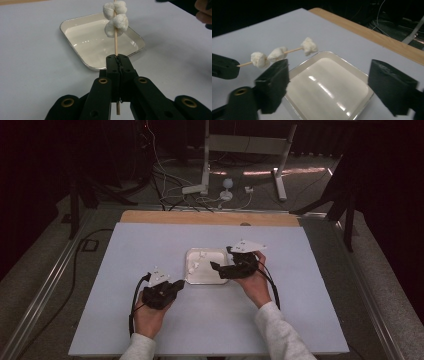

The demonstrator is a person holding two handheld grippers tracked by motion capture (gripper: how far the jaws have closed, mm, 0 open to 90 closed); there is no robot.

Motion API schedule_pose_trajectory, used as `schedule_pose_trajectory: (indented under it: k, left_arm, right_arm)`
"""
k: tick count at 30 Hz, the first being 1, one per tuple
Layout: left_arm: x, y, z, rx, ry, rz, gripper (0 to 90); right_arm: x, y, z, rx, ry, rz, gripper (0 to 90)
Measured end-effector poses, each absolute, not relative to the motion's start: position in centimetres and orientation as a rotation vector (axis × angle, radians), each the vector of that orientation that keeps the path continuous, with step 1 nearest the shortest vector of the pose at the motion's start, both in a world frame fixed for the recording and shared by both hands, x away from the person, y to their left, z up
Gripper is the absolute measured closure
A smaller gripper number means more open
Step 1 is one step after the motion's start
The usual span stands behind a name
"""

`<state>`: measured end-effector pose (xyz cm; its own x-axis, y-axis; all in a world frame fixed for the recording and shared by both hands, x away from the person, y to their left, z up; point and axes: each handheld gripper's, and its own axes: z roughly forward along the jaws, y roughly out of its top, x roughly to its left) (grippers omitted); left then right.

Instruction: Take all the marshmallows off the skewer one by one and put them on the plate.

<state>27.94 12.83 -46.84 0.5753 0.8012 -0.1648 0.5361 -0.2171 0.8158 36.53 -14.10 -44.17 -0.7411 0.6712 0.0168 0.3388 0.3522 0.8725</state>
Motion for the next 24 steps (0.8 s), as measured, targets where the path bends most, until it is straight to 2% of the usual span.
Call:
schedule_pose_trajectory:
  k: [1,3,7,8,10,16,24]
  left_arm:
    - [27.9,12.8,-46.8,1.899,1.078,0.363,89.8]
    - [27.9,12.6,-46.9,1.906,1.070,0.357,89.9]
    - [27.9,12.3,-46.9,1.917,1.056,0.348,89.8]
    - [27.8,12.3,-46.9,1.919,1.053,0.346,89.9]
    - [27.8,12.2,-46.8,1.925,1.046,0.341,89.8]
    - [27.8,12.0,-46.8,1.939,1.037,0.333,89.8]
    - [27.8,11.9,-46.8,1.953,1.028,0.323,89.8]
  right_arm:
    - [36.5,-13.5,-44.3,0.876,2.281,1.301,32.3]
    - [36.5,-13.1,-44.4,0.868,2.291,1.278,40.3]
    - [36.6,-12.5,-44.5,0.825,2.301,1.234,46.2]
    - [36.6,-12.1,-44.6,0.788,2.311,1.219,50.8]
    - [36.5,-11.8,-44.6,0.751,2.320,1.192,54.5]
    - [36.6,-11.4,-44.7,0.681,2.359,1.111,63.3]
    - [36.6,-11.1,-44.9,0.643,2.375,1.053,65.2]
